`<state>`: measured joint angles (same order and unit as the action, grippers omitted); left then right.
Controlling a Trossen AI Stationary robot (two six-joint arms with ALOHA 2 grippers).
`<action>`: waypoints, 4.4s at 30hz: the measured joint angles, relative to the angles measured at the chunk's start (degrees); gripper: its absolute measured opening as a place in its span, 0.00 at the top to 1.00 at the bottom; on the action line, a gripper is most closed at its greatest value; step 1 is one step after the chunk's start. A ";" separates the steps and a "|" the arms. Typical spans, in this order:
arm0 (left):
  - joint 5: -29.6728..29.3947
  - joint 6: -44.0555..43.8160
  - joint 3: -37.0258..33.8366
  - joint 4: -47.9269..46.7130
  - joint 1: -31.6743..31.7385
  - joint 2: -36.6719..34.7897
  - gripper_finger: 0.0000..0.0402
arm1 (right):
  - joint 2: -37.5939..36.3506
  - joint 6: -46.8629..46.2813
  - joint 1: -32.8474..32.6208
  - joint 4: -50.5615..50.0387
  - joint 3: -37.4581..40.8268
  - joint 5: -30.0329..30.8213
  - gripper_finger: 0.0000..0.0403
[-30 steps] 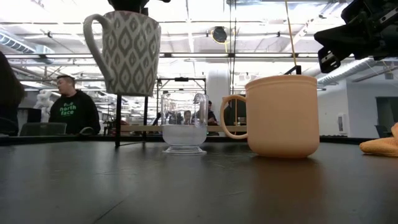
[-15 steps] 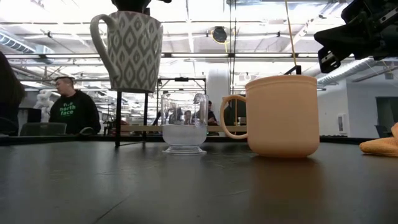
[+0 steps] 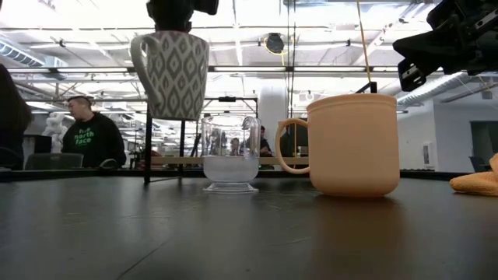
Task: Stack small to large cups/mugs on shelf
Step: Put the gray patterned mug on the shelf
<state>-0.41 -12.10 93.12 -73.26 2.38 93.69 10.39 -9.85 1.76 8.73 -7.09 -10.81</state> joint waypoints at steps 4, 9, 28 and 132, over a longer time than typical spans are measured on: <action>0.22 2.43 0.00 0.05 2.87 0.00 0.98 | 0.00 0.00 -0.02 -0.02 0.00 0.00 1.00; 0.45 5.34 0.00 0.40 6.55 0.00 0.98 | 0.00 0.02 -0.01 -0.02 0.00 -0.01 1.00; 5.56 15.07 -0.02 4.93 22.48 0.02 0.98 | 0.00 1.43 -0.01 -0.02 0.00 0.00 1.00; 3.06 14.91 -1.20 8.86 25.24 7.23 0.98 | 0.02 0.04 -0.01 -0.45 0.00 0.00 1.00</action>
<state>2.64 2.81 91.92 -64.40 27.62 100.92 10.41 -9.80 1.75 8.28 -7.09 -10.81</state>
